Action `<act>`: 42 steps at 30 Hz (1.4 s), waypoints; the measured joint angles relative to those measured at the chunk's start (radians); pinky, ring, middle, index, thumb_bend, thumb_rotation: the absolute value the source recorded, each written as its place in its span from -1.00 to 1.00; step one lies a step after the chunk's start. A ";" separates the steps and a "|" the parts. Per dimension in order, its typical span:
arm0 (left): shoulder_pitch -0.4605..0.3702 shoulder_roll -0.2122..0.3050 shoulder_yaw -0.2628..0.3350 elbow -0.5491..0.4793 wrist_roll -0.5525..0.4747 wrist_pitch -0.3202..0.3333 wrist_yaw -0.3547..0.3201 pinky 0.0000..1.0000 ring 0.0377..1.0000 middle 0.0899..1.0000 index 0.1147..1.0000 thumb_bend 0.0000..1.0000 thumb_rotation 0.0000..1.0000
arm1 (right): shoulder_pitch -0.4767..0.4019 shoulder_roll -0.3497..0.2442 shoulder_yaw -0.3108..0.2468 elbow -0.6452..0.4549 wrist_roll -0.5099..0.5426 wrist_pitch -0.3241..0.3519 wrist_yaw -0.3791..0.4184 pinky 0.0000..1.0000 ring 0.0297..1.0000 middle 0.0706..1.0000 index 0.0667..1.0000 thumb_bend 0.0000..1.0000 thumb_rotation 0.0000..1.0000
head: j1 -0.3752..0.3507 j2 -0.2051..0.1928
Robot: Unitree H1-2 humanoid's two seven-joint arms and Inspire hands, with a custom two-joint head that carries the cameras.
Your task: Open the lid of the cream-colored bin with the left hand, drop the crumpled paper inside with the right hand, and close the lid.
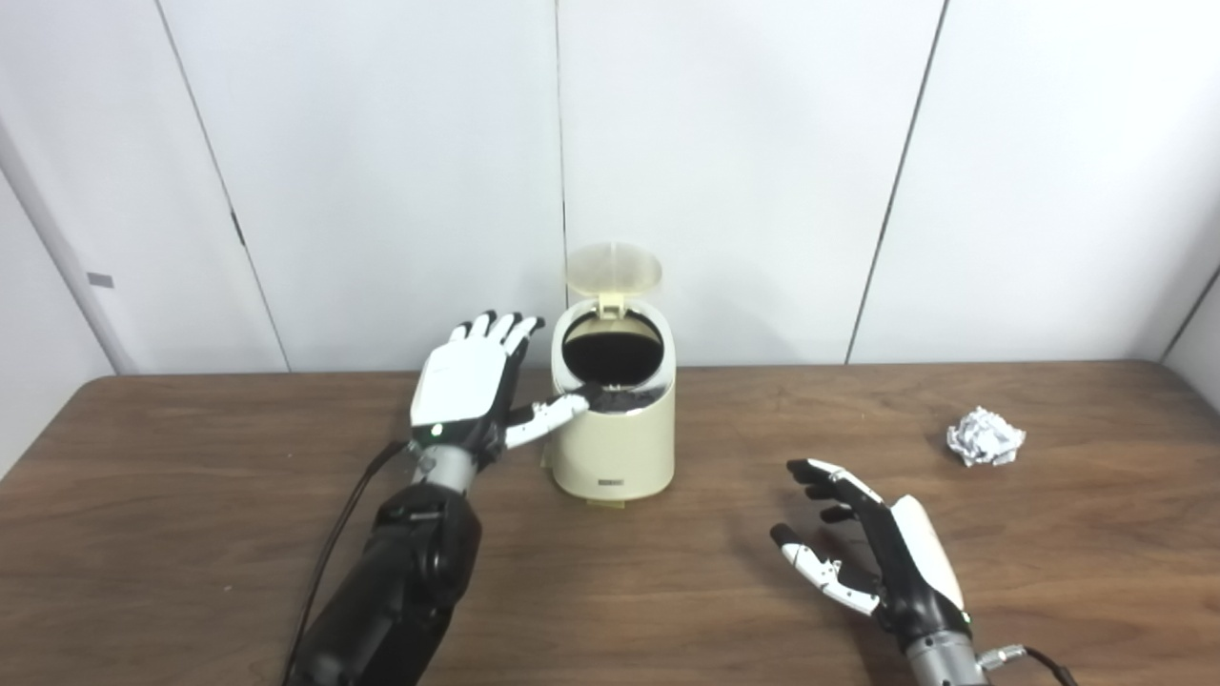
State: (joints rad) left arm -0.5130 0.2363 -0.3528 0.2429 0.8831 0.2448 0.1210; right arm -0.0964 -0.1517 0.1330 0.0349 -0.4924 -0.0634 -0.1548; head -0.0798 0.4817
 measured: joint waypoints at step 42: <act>0.368 -0.069 0.277 -0.183 -0.471 -0.469 0.071 0.59 0.65 0.64 0.56 0.04 1.00 | -0.127 -0.261 -0.056 -0.012 -0.263 0.094 0.013 0.45 0.61 0.64 0.61 0.70 -0.23 | -0.035 0.012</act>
State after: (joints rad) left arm -0.1453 0.1671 -0.0759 0.0596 0.4120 -0.2245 0.1918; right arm -0.2238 -0.4124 0.0766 0.0229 -0.7557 0.0309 -0.1415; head -0.1150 0.4939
